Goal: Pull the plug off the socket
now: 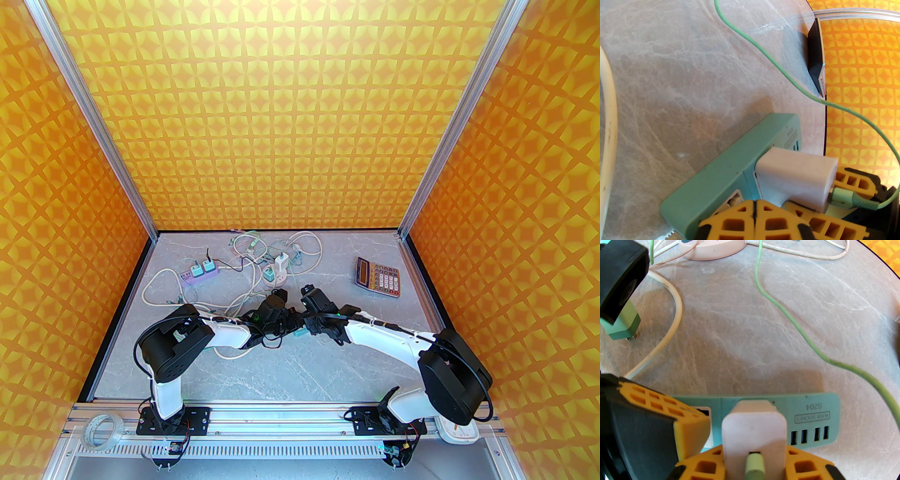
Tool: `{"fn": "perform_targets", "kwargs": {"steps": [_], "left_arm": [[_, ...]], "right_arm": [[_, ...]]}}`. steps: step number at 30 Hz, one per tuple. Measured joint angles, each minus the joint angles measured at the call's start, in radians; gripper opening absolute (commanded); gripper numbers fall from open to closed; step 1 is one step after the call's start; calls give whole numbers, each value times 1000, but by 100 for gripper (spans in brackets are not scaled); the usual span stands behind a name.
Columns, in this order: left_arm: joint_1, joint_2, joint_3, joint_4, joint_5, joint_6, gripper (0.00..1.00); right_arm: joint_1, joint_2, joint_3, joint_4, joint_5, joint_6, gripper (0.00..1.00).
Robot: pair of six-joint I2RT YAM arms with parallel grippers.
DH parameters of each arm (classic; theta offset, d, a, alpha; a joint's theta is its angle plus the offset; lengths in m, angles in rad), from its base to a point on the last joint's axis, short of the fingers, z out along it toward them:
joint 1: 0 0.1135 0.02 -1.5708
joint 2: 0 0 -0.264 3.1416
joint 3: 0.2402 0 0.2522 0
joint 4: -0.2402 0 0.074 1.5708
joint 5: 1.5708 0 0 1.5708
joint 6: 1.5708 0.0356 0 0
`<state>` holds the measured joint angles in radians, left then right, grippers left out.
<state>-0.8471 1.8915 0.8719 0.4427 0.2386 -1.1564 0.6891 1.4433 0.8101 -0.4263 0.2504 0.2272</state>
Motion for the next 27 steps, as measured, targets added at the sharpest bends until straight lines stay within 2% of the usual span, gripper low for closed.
{"fn": "perform_targets", "kwargs": {"steps": [11,19,27], "left_arm": [[-3,2,18,-33,-5,0,0],[-3,2,38,-74,-4,0,0],[-3,2,43,-84,-4,0,0]], "right_arm": [[-65,-37,-10,2,-116,24,24],[-1,9,27,-24,-18,42,24],[13,-11,28,-35,9,48,25]]}}
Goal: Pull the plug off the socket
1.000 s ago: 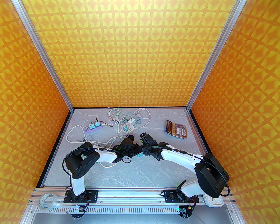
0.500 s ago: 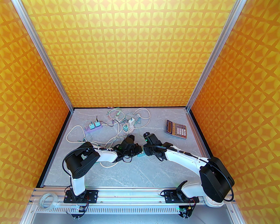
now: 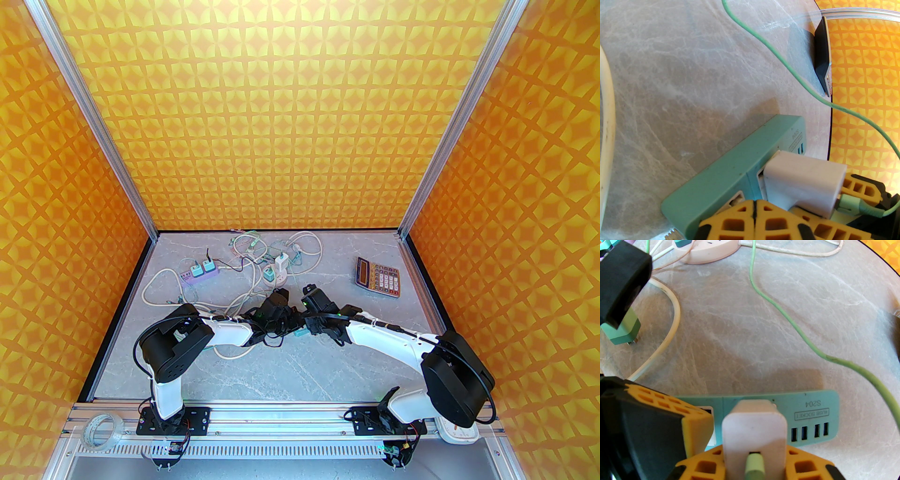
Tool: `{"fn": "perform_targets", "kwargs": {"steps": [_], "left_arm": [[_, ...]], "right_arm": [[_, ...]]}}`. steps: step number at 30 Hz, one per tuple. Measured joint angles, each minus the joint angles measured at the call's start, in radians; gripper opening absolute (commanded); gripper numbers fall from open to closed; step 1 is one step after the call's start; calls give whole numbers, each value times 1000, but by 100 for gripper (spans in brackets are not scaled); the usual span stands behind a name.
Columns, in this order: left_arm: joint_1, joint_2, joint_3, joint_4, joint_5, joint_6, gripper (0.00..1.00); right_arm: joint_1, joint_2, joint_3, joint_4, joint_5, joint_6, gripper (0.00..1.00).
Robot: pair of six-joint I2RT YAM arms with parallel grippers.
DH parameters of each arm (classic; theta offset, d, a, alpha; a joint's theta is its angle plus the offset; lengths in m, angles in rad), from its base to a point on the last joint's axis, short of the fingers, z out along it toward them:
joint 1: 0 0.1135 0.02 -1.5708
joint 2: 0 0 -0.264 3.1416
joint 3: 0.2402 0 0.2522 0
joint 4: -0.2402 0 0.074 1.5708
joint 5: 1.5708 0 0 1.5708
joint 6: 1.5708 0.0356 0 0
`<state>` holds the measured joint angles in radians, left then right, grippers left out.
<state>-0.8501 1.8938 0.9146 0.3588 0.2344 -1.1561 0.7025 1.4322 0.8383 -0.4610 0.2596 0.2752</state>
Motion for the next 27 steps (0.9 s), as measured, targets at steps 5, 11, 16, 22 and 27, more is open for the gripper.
{"fn": "perform_targets", "kwargs": {"steps": [5,11,16,22,27], "left_arm": [[0,1,5,-8,0,0,0],[0,5,11,-11,0,1,0],[-2,-2,13,-22,-2,16,0],[-8,-73,13,-172,-47,97,19],[-8,-225,13,-304,-123,183,40]], "right_arm": [[18,-37,39,-26,-8,-11,25],[8,-89,74,-43,-8,-21,27],[-51,-98,91,-53,-13,-26,28],[-133,-96,92,-55,-43,-26,27],[-198,-64,103,-48,-89,-25,27]]}}
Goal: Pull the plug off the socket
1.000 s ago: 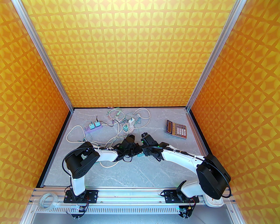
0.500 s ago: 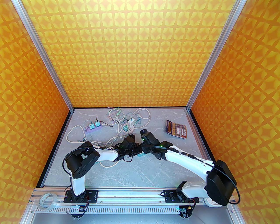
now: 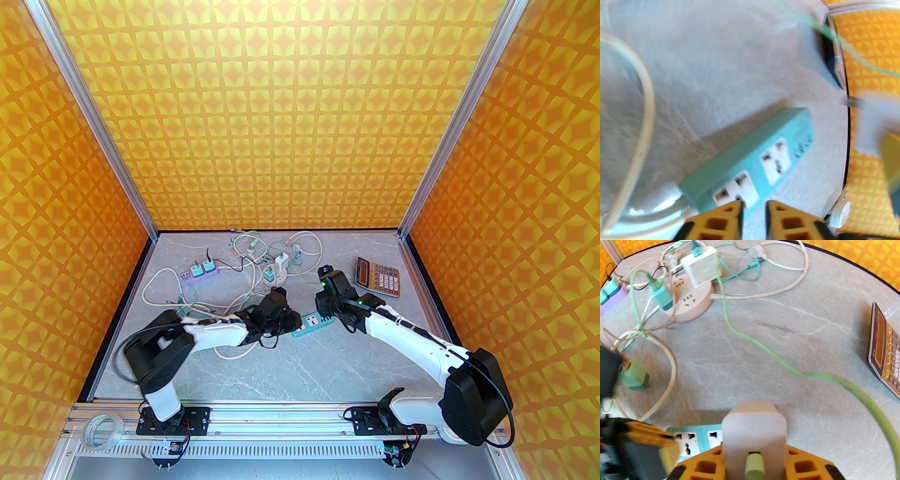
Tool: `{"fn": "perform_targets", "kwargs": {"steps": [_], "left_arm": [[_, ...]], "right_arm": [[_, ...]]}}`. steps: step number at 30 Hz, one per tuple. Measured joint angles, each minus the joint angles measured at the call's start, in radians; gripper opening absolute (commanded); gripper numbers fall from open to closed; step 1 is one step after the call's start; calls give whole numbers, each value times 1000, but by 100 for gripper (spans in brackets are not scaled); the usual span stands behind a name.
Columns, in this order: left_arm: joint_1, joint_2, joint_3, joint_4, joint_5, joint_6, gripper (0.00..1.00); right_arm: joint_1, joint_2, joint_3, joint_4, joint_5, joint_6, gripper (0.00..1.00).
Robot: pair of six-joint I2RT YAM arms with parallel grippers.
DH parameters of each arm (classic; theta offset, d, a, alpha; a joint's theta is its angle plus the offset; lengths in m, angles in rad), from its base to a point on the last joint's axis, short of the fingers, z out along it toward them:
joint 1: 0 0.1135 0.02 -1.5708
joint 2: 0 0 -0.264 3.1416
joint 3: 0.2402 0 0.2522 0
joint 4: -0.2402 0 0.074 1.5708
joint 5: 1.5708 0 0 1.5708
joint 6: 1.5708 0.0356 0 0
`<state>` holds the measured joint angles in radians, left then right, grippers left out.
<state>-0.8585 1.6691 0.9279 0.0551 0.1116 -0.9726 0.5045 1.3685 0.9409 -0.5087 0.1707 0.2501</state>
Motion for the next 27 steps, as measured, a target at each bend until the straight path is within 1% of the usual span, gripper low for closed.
{"fn": "perform_targets", "kwargs": {"steps": [2,3,4,8,10,11,16,22,27], "left_arm": [[0,-76,2,-41,-35,42,43],[0,-104,2,-55,-48,56,47],[0,-134,2,-72,-65,73,52],[0,-245,2,-150,-136,145,82],[0,-297,1,-187,-170,176,93],[2,-325,-2,-202,-186,192,100],[24,-502,-70,-253,-269,250,99],[72,-735,-183,-310,-365,275,99],[104,-864,-247,-352,-409,279,99]], "right_arm": [[-31,24,9,5,-20,1,27],[-44,35,13,6,-29,2,27],[-59,46,18,9,-37,3,27],[-114,96,58,18,-71,4,27],[-141,119,78,30,-91,8,27],[-155,132,89,37,-101,10,27],[-220,230,143,70,-166,31,27],[-278,344,169,119,-264,72,29],[-311,400,178,167,-352,113,31]]}}
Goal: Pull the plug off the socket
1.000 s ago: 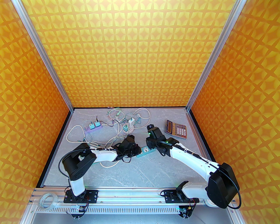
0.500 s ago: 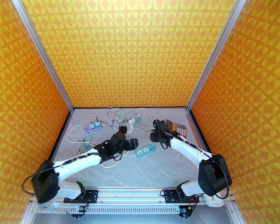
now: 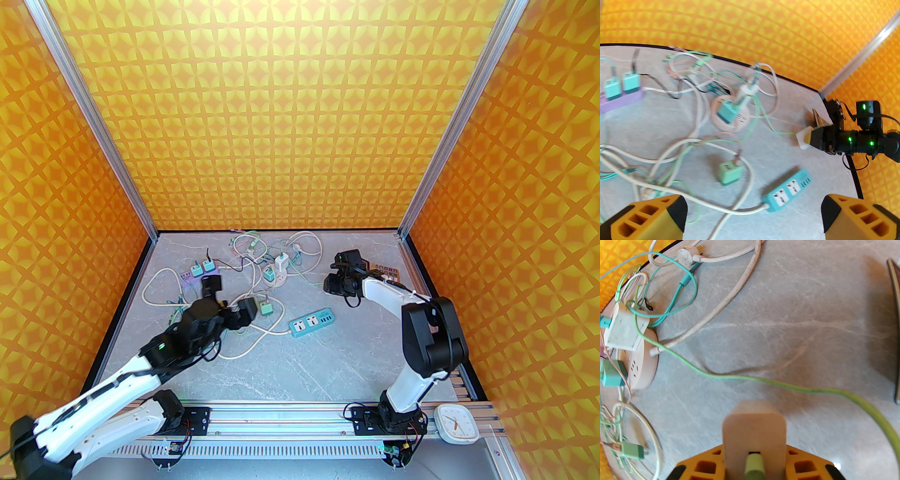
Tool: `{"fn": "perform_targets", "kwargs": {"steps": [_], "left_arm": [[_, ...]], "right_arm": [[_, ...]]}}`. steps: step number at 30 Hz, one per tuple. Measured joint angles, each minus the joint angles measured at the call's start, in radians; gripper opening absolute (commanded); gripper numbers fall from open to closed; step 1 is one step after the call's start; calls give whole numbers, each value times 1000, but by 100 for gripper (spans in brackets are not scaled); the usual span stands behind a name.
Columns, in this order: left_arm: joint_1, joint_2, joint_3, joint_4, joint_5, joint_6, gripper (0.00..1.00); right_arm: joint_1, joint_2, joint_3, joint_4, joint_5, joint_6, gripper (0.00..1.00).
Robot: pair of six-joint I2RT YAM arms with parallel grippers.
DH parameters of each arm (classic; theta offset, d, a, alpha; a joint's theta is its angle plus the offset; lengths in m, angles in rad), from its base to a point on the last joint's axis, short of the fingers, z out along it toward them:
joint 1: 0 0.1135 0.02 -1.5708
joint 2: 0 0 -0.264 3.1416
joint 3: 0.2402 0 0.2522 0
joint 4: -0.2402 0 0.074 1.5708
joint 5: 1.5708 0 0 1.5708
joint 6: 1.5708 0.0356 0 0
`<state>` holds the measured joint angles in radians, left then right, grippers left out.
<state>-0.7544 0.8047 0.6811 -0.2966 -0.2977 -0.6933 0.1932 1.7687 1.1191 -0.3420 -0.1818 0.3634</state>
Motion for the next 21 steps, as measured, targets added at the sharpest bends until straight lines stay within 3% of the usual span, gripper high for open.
{"fn": "perform_targets", "kwargs": {"steps": [10,17,21], "left_arm": [[14,-48,-27,-57,-26,3,99],[14,-44,-27,-66,-29,11,99],[17,-35,-27,-74,-34,15,99]], "right_arm": [[-26,55,2,63,-108,47,35],[-31,57,1,69,-114,52,55],[-33,43,-7,67,-110,44,58]]}}
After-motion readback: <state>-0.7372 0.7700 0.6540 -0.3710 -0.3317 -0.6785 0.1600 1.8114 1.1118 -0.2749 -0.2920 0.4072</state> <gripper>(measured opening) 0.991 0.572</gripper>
